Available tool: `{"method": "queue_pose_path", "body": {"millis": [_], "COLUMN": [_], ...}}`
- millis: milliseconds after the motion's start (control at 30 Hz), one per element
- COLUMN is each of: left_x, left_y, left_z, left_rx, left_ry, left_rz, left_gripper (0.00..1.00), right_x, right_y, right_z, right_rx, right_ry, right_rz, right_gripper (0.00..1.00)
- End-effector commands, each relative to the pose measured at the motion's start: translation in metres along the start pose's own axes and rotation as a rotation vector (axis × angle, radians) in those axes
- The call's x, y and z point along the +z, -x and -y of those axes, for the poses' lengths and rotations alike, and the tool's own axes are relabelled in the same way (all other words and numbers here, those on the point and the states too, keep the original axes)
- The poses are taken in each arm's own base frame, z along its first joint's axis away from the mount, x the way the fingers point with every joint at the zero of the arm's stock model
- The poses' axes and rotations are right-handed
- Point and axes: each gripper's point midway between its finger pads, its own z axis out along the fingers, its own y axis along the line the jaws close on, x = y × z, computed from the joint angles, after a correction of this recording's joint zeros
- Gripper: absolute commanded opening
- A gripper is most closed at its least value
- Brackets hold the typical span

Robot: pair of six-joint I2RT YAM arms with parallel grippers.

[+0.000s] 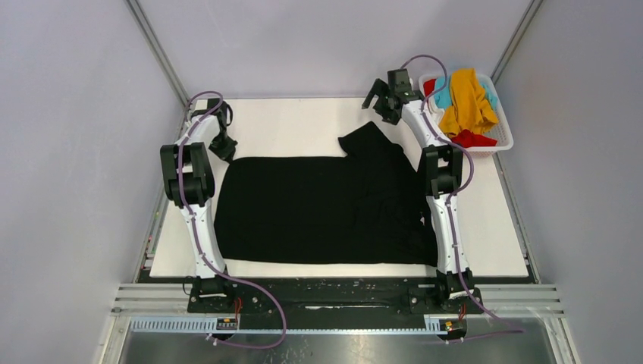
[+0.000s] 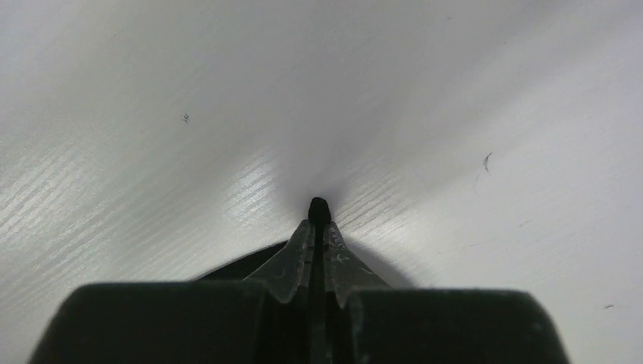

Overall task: Fold and stack the t-shirts
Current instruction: Grab the side of the flattened tshirt furthest away from the robot with both arms

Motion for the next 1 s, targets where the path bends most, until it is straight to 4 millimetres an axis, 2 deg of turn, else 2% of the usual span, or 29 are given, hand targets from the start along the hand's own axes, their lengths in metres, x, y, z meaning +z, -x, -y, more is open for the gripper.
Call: {"method": "queue_pose_path", "body": {"millis": [0,100,200,300,433,533,600,700,833,967], "left_x": [-0.005,-0.014,-0.024,-0.03,-0.036,-0.039,-0.04,-0.042,-0.044,-0.047], "left_y": [-0.016,-0.019,-0.021,-0.024,-0.024,-0.025,-0.026,-0.027,-0.028,-0.027], "left_z": [-0.016,-0.015,-0.015,-0.015,-0.017,-0.02,-0.023,-0.026,-0.028,-0.029], "left_rx": [0.035,0.041,0.049,0.059,0.064,0.068,0.071,0.073,0.074,0.075], "left_ry": [0.031,-0.004,-0.025,-0.036,-0.046,-0.045,-0.04,-0.041,-0.045,-0.051], "left_rz": [-0.044,-0.039,-0.029,-0.03,-0.02,-0.014,-0.013,-0.01,-0.005,0.006], "left_gripper": [0.0,0.0,0.0,0.0,0.0,0.0,0.0,0.0,0.0,0.0], "right_x": [0.005,0.013,0.019,0.023,0.02,0.012,0.006,-0.003,-0.013,-0.016], "right_y": [-0.008,-0.017,-0.027,-0.045,-0.072,-0.079,-0.077,-0.069,-0.072,-0.078], "right_z": [-0.001,0.006,-0.003,-0.007,-0.013,-0.013,-0.006,0.014,0.038,0.049], "right_rx": [0.023,0.047,0.061,0.083,0.058,-0.002,-0.036,-0.069,-0.096,-0.123], "right_ry": [-0.01,-0.025,0.027,0.065,0.09,0.062,0.014,-0.108,-0.229,-0.277], "right_rz": [-0.022,-0.053,-0.099,-0.168,-0.261,-0.273,-0.26,-0.222,-0.24,-0.263], "right_gripper": [1.0,1.0,0.99,1.0,0.99,0.96,0.85,0.56,0.37,0.22]}}
